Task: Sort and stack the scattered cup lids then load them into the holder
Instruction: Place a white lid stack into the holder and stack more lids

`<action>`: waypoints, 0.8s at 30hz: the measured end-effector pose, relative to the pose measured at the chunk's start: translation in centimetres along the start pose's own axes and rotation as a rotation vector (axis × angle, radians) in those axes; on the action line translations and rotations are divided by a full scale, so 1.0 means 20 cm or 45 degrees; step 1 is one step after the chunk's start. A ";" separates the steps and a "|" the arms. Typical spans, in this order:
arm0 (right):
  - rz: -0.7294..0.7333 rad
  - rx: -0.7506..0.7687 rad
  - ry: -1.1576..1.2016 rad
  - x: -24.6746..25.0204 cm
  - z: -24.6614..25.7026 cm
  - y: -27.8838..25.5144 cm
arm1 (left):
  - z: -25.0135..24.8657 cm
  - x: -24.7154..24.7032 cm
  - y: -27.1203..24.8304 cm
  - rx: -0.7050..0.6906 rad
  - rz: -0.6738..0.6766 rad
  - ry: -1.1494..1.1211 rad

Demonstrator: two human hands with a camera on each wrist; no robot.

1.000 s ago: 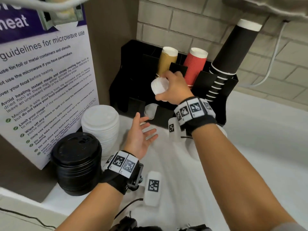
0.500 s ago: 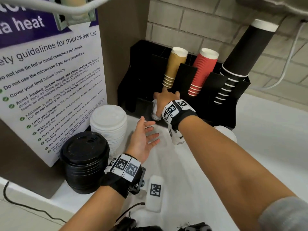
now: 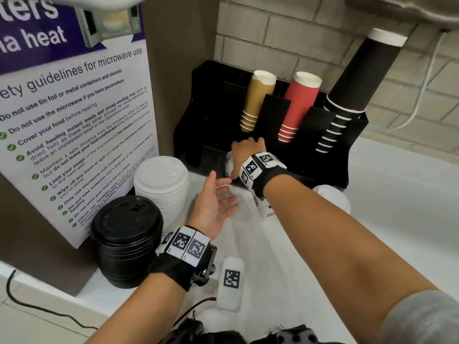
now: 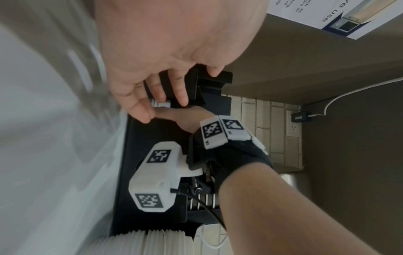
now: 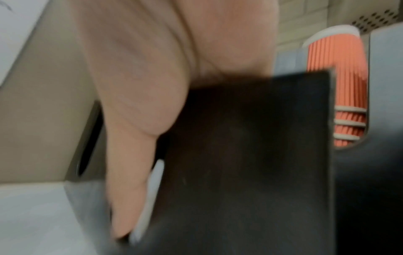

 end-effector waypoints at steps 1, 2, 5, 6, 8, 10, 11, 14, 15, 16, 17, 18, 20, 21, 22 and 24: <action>-0.036 0.015 0.066 0.02 0.00 -0.02 | 0.00 0.00 0.00 -0.002 0.006 0.003; -0.104 0.027 0.189 0.06 -0.02 -0.05 | -0.01 0.00 0.00 -0.005 0.009 0.005; -0.352 -0.029 0.665 0.19 -0.18 -0.22 | -0.03 -0.02 0.00 -0.019 0.024 0.030; -0.449 -0.085 0.787 0.21 -0.27 -0.29 | -0.03 -0.02 -0.01 -0.023 0.032 0.038; -0.576 -0.231 0.948 0.20 -0.49 -0.45 | -0.04 -0.03 -0.01 -0.027 0.055 0.054; -0.563 -0.389 0.982 0.11 -0.69 -0.61 | -0.05 -0.04 -0.01 -0.031 0.078 0.070; -0.530 -0.468 0.988 0.05 -0.77 -0.68 | -0.05 -0.05 -0.01 -0.030 0.086 0.073; -0.424 -0.659 1.072 -0.13 -0.89 -0.86 | -0.05 -0.08 -0.02 -0.033 0.118 0.091; -0.407 -0.669 1.108 -0.18 -0.89 -0.88 | -0.04 -0.10 -0.02 -0.032 0.131 0.103; -0.411 -0.660 1.140 -0.21 -0.89 -0.90 | -0.03 -0.11 -0.02 -0.029 0.141 0.114; -0.438 -0.646 1.164 -0.23 -0.88 -0.91 | -0.02 -0.12 -0.03 -0.027 0.150 0.122; -0.481 -0.638 1.175 -0.24 -0.87 -0.91 | -0.01 -0.13 -0.03 -0.025 0.157 0.128; -0.557 -0.636 1.173 -0.25 -0.87 -0.90 | 0.01 -0.14 -0.03 -0.020 0.163 0.136; -0.573 -0.636 1.170 -0.25 -0.87 -0.90 | 0.01 -0.15 -0.03 -0.017 0.167 0.140; -0.578 -0.632 1.166 -0.26 -0.87 -0.90 | 0.02 -0.15 -0.03 -0.016 0.168 0.141; -0.585 -0.614 1.161 -0.27 -0.86 -0.90 | 0.03 -0.15 -0.03 -0.016 0.165 0.140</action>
Point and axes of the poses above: each hand's wrist, its own y-axis towards the middle knuckle, its own x-axis out of the back of the hand, z = x × y, the point moved 9 cm from there along y, towards the middle knuckle, and after that the axes turned 2 degrees about x, right-handed, at the moved point
